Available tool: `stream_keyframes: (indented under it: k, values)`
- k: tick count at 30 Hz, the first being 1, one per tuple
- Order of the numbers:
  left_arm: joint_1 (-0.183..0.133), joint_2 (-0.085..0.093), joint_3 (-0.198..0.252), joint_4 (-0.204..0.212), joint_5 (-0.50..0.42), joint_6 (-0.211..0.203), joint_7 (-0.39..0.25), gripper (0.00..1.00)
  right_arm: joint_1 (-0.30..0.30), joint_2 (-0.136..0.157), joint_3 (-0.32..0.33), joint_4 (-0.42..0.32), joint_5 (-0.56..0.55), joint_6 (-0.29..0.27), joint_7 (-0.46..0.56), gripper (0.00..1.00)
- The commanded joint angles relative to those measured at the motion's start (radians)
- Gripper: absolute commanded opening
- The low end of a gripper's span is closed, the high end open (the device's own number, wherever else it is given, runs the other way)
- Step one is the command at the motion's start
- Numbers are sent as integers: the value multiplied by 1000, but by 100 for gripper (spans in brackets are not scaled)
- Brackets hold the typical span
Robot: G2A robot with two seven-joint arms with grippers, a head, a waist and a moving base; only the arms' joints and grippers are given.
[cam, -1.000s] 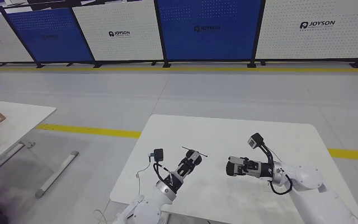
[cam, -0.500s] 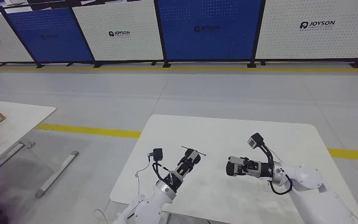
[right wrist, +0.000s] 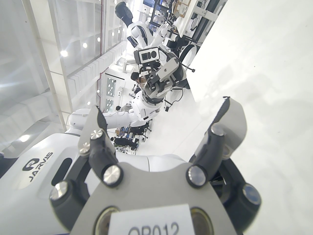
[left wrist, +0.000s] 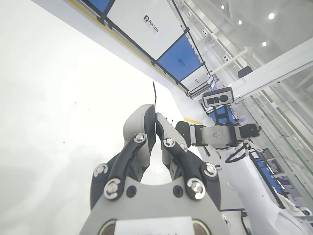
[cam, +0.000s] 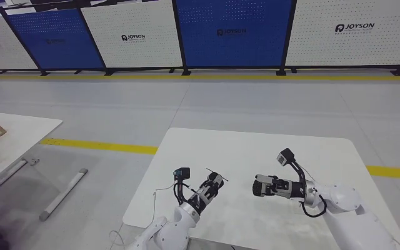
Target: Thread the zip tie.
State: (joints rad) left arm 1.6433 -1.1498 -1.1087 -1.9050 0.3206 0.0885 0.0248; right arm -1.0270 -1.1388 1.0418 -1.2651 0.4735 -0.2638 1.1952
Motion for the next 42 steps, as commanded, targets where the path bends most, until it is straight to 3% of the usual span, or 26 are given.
stream_keyframes:
  k: [1,13,22,30,32,37,42]
  values:
    - [0,0,0,0,-1,-1,0,0,0,0,0,0,0,0,0,100]
    - [-3,-1,4,8,16,-1,2,0,0,0,0,0,0,0,0,100]
    - [-18,-8,41,27,126,87,18,0,0,0,0,0,0,0,0,100]
    - [-18,-10,42,24,108,88,21,0,0,0,0,0,0,0,0,100]
    - [-20,-11,39,19,87,69,30,0,0,0,0,0,0,0,0,100]
    - [12,-15,3,-22,-32,-78,101,0,0,0,0,0,0,0,0,100]
    - [48,-15,-15,-67,-77,-215,140,0,0,0,0,0,0,0,0,100]
